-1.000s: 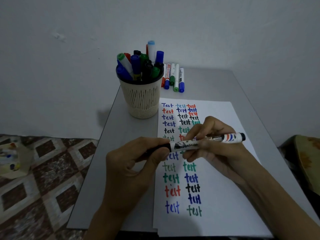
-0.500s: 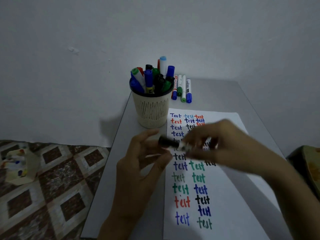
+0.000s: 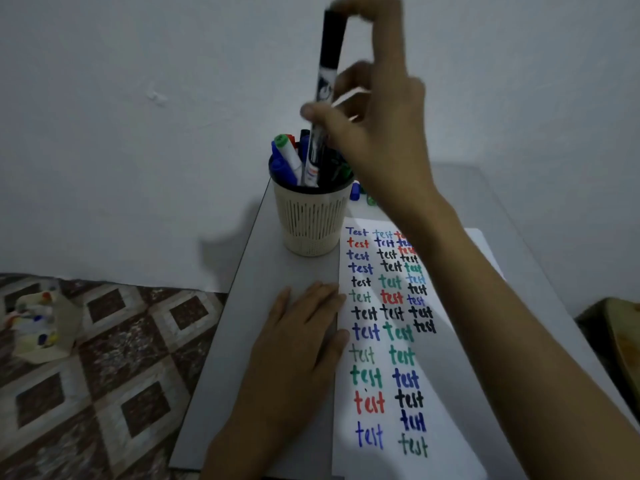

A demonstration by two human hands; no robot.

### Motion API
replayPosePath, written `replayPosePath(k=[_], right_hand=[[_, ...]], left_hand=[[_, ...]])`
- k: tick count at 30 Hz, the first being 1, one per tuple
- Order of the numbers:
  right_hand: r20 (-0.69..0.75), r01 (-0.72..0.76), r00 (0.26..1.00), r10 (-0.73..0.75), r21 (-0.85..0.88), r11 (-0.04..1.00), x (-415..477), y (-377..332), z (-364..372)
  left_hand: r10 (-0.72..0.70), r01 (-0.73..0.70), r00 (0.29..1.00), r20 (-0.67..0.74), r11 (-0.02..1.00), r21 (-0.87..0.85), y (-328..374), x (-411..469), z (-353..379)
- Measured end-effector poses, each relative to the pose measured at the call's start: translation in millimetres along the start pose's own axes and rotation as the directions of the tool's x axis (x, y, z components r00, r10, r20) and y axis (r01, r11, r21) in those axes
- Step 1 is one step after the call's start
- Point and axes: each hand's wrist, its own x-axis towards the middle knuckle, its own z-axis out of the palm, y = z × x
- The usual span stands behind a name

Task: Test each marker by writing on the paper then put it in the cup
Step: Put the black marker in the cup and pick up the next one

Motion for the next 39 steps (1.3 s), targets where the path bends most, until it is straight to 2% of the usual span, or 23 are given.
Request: replayPosePath(k=[2, 5, 7, 9, 12, 13, 14, 15, 17, 18, 19, 21, 24, 26, 28, 30, 31, 33, 34, 36, 37, 39], right_hand=[[0.055, -0.004, 0.998, 0.011, -0.123, 0.992, -9.9, 7.5, 6.3], [0.074, 0.085, 0.995, -0.066, -0.281, 0.956, -22.9, 16.6, 11.8], [0.067, 0.081, 0.996, -0.067, -0.243, 0.967, -23.0, 19.5, 10.8], [0.049, 0.023, 0.999, -0.018, -0.120, 0.993, -14.2, 23.7, 3.0], [-0.107, -0.163, 0.980, 0.170, 0.071, 0.984, -0.1, 55.0, -13.0], [-0.118, -0.256, 0.958, 0.260, 0.046, 0.966, 1.3, 70.2, -18.0], [-0.066, -0.361, 0.931, 0.358, -0.043, 0.932, -0.5, 86.6, -21.9], [0.048, -0.440, 0.889, 0.455, -0.189, 0.878, -4.9, 102.6, -24.5], [0.306, -0.428, 0.732, 0.608, -0.487, 0.761, -18.9, 127.3, -25.0], [0.375, -0.387, 0.664, 0.646, -0.568, 0.727, -25.9, 134.6, -24.1], [0.401, -0.362, 0.638, 0.658, -0.597, 0.716, -32.8, 138.8, -23.0], [0.349, -0.375, 0.686, 0.638, -0.582, 0.721, -42.6, 143.1, -22.3], [0.192, -0.410, 0.778, 0.599, -0.567, 0.714, -50.3, 143.9, -23.5], [0.136, -0.442, 0.781, 0.610, -0.570, 0.693, -52.8, 145.6, -24.6], [0.082, -0.508, 0.751, 0.655, -0.562, 0.653, -52.6, 150.0, -26.9], [-0.009, -0.633, 0.705, 0.709, -0.459, 0.623, -50.1, 152.7, -32.2], [-0.046, -0.729, 0.649, 0.759, -0.321, 0.604, -48.4, 150.4, -37.2], [0.014, -0.858, 0.508, 0.861, 0.098, 0.505, -45.9, 136.2, -51.3], [0.095, -0.858, 0.469, 0.878, 0.286, 0.427, -45.7, 124.0, -60.6], [0.225, -0.812, 0.476, 0.850, 0.483, 0.327, -49.8, 93.3, -76.6], [0.255, -0.797, 0.505, 0.825, 0.504, 0.332, -56.0, 76.1, -85.4], [0.281, -0.781, 0.579, 0.766, 0.462, 0.421, -74.9, 42.1, -102.6]], left_hand=[[-0.001, 0.001, 1.000, -0.004, 1.000, 0.004, -0.1, -0.1, 0.2], [0.000, 0.000, 1.000, -0.014, 1.000, 0.001, 0.7, 0.4, -0.2], [-0.001, 0.001, 1.000, -0.014, 1.000, 0.002, 1.2, -0.1, -0.1], [-0.007, 0.007, 1.000, -0.015, 1.000, -0.008, 1.4, -0.4, -1.0], [-0.016, 0.015, 1.000, -0.004, 1.000, -0.025, 1.9, -0.5, -1.7], [-0.016, 0.016, 1.000, -0.002, 1.000, -0.023, 1.4, -0.6, -1.4], [-0.017, 0.017, 1.000, -0.001, 1.000, -0.019, 1.0, -0.7, -1.3], [-0.018, 0.018, 1.000, -0.002, 1.000, -0.018, 0.7, -0.8, -1.3], [-0.021, 0.021, 1.000, -0.002, 1.000, -0.023, 0.4, -0.6, -1.6], [-0.021, 0.021, 1.000, -0.003, 0.999, -0.024, 0.5, -0.5, -2.0], [-0.019, 0.019, 1.000, -0.003, 1.000, -0.024, 0.7, -0.3, -2.4], [-0.017, 0.017, 1.000, -0.002, 1.000, -0.023, 1.2, 0.4, -3.1], [-0.018, 0.018, 1.000, 0.003, 1.000, -0.018, 1.3, 0.5, -3.2], [-0.022, 0.022, 1.000, 0.008, 1.000, -0.015, 0.7, -0.5, -3.0], [-0.023, 0.023, 1.000, 0.009, 1.000, -0.011, 0.5, -1.0, -3.2], [-0.014, 0.014, 1.000, 0.010, 1.000, -0.018, -0.2, -0.5, -2.7], [-0.014, 0.015, 1.000, 0.009, 1.000, -0.020, -0.8, -0.2, -2.3], [-0.024, 0.024, 1.000, 0.007, 1.000, -0.016, -0.7, 0.0, -2.0], [-0.029, 0.029, 1.000, 0.002, 0.999, -0.021, 0.0, 0.4, -1.3], [-0.044, 0.044, 0.999, -0.010, 0.998, -0.047, -1.3, 0.7, -0.9], [-0.061, 0.060, 0.998, -0.010, 0.996, -0.069, -1.7, 0.4, -0.7], [-0.088, 0.082, 0.995, -0.040, 0.987, -0.137, 1.3, 0.4, -2.2]])
